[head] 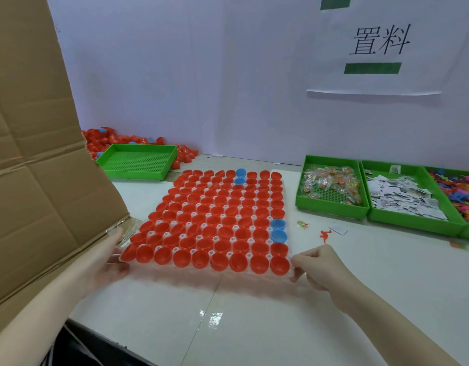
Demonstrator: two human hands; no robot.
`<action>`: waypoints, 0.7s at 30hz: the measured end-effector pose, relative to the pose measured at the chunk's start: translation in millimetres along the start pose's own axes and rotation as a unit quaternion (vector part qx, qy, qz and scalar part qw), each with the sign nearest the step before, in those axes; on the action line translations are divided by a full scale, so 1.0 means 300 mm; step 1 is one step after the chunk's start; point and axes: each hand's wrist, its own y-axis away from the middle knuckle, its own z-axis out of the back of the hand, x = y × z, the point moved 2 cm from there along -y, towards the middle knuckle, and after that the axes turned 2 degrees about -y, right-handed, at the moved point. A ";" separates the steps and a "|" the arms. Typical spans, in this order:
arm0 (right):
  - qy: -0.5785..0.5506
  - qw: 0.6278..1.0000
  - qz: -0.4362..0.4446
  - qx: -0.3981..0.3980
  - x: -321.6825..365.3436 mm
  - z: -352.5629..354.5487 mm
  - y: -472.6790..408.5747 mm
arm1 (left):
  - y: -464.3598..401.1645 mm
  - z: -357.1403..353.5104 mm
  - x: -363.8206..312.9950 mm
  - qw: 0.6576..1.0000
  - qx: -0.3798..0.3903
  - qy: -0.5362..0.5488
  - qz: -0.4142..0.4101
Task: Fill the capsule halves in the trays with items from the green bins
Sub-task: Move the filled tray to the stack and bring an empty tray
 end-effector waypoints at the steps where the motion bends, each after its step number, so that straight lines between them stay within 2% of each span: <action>1: -0.006 1.000 0.002 -0.003 -0.003 -0.001 0.001 | -0.005 0.000 -0.003 1.000 0.006 0.011 0.008; 6: -0.046 0.999 0.004 -0.006 -0.018 -0.003 0.011 | -0.021 0.020 0.000 0.999 -0.024 -0.010 -0.037; 9: -0.052 0.999 0.000 -0.001 -0.017 -0.006 0.006 | -0.031 0.031 0.013 0.999 -0.039 0.012 -0.033; 13: -0.066 0.997 0.002 0.032 -0.004 -0.009 0.008 | -0.043 0.030 0.029 0.994 -0.005 0.110 0.007; 18: -0.041 0.997 -0.004 0.063 -0.014 -0.024 -0.002 | -0.041 0.025 0.039 0.985 0.024 0.170 0.023; 21: -0.039 0.997 -0.005 0.067 -0.028 -0.029 -0.010 | -0.038 0.015 0.044 0.985 0.034 0.169 0.008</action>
